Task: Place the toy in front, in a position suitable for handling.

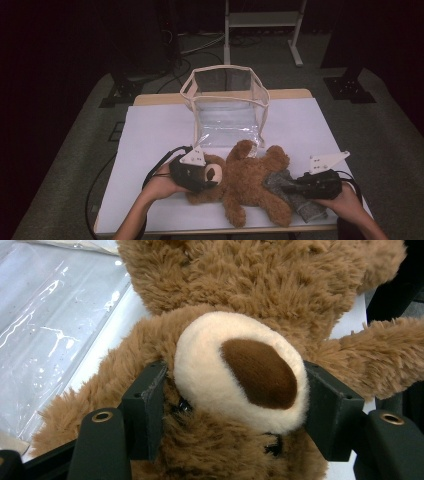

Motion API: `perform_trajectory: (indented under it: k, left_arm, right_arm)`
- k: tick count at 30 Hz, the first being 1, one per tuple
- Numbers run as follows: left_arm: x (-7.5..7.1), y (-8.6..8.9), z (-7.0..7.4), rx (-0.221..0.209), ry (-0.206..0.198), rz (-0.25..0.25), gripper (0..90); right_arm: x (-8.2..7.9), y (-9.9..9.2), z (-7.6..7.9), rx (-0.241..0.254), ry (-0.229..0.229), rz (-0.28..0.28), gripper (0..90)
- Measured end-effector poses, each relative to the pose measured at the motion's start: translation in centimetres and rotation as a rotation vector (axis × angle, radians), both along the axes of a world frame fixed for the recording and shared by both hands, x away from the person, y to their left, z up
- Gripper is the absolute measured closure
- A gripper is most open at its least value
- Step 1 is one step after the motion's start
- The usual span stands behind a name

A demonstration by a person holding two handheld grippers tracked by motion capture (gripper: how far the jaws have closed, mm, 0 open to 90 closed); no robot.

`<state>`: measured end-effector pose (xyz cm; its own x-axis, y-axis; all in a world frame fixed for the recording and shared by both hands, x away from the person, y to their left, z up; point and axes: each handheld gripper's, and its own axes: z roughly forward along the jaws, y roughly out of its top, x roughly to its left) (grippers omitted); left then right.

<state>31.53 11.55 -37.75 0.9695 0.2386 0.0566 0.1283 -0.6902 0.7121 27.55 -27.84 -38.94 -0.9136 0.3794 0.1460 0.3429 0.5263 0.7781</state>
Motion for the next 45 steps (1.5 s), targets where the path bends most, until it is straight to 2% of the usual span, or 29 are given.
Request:
perform_trajectory:
  k: [4, 5, 7, 9, 10, 11, 12, 13, 14, 16, 18, 21, 22, 24, 25, 26, 28, 29, 30, 34, 36, 37, 38, 40, 42, 45]
  left_arm:
    - [-0.3, -0.2, -0.1, 0.000, -0.003, 0.002, 34.9]
    - [-0.3, -0.2, -0.1, 0.000, -0.003, 0.002, 35.1]
    - [-0.4, -0.2, 0.0, 0.014, -0.006, -0.008, 35.2]
    - [-0.5, -0.2, 0.0, 0.018, -0.007, -0.008, 35.2]
    - [-0.6, -0.2, 0.0, 0.024, -0.009, -0.013, 35.2]
    - [-0.6, -0.2, 0.0, 0.024, -0.009, -0.013, 35.2]
    - [-0.6, -0.2, 0.0, 0.026, -0.008, -0.011, 35.2]
    - [-0.6, -0.2, 0.0, 0.026, -0.008, -0.011, 35.2]
    - [-0.7, -0.1, -0.1, 0.020, -0.007, -0.009, 35.2]
    - [-0.7, 0.0, -0.2, 0.019, -0.007, -0.014, 35.3]
    - [-0.7, 0.0, -0.2, 0.015, -0.007, -0.014, 35.6]
    - [-0.7, 0.0, -0.2, 0.014, -0.006, -0.011, 35.6]
    - [-0.7, 0.0, -0.2, 0.014, -0.007, -0.008, 35.6]
    - [-0.7, -0.1, -0.2, 0.017, -0.006, -0.006, 35.5]
    - [-0.7, -0.1, -0.2, 0.017, -0.006, -0.006, 35.5]
    - [-0.7, -0.1, -0.1, 0.020, -0.006, -0.006, 35.5]
    - [-0.7, -0.2, -0.1, 0.022, -0.006, -0.006, 35.5]
    - [-0.6, -0.3, -0.1, 0.019, -0.004, -0.005, 35.4]
    - [-0.6, -0.3, -0.1, 0.019, -0.004, -0.005, 35.4]
    - [-0.5, -0.4, 0.0, 0.029, -0.004, -0.018, 35.4]
    - [-0.5, -0.5, 0.0, 0.031, -0.007, -0.019, 35.4]
    - [-0.5, -0.5, 0.0, 0.031, -0.007, -0.019, 35.4]
    - [-0.6, -0.5, 0.0, 0.037, -0.010, -0.022, 35.4]
    - [-0.7, -0.5, 0.0, 0.038, -0.015, -0.023, 35.4]
    - [-0.8, -0.5, 0.0, 0.033, -0.015, -0.024, 35.5]
    - [-1.0, -0.3, -0.1, 0.032, -0.021, -0.031, 35.5]
  right_arm:
    - [0.4, 0.0, 2.0, -0.001, -0.050, -0.004, 79.5]
    - [0.4, 0.0, 2.0, -0.001, -0.050, -0.004, 79.5]
    - [1.0, 1.4, 3.5, -0.007, -0.094, 0.027, 79.5]
    - [1.2, 2.1, 3.8, -0.010, -0.104, 0.040, 79.5]
    - [1.9, 3.4, 4.2, -0.021, -0.114, 0.063, 79.5]
    - [1.9, 3.4, 4.2, -0.021, -0.114, 0.063, 79.5]
    - [2.5, 4.7, 4.2, -0.029, -0.116, 0.083, 79.5]
    - [2.5, 4.7, 4.2, -0.029, -0.116, 0.083, 79.5]
    - [3.1, 5.5, 3.7, -0.049, -0.115, 0.098, 79.5]
    - [3.4, 5.8, 3.1, -0.067, -0.111, 0.104, 79.6]
    - [3.6, 5.3, 2.6, -0.054, -0.092, 0.084, 79.6]
    - [3.8, 4.3, 2.2, -0.060, -0.086, 0.055, 79.6]
    - [4.0, 3.2, 1.7, -0.065, -0.073, 0.027, 79.6]
    - [4.1, 2.1, 1.1, -0.089, -0.073, -0.005, 79.6]
    - [4.1, 2.1, 1.1, -0.089, -0.073, -0.005, 79.6]
    - [4.1, 1.0, 0.7, -0.094, -0.058, -0.029, 79.6]
    - [4.0, 0.5, 0.6, -0.093, -0.054, -0.038, 79.6]
    - [3.7, -0.4, 0.8, -0.080, -0.047, -0.051, 79.6]
    - [3.7, -0.4, 0.8, -0.080, -0.047, -0.051, 79.6]
    - [3.3, -1.3, 3.1, -0.051, -0.078, -0.055, 79.6]
    - [3.4, -0.8, 4.3, -0.042, -0.095, -0.038, 79.5]
    - [3.4, -0.8, 4.3, -0.042, -0.095, -0.038, 79.5]
    - [4.0, 0.5, 5.3, -0.053, -0.115, -0.012, 79.5]
    - [4.6, 1.8, 5.7, -0.069, -0.120, 0.015, 79.5]
    - [5.5, 3.4, 5.5, -0.093, -0.116, 0.043, 79.5]
    - [6.7, 5.0, 4.4, -0.135, -0.092, 0.073, 79.6]
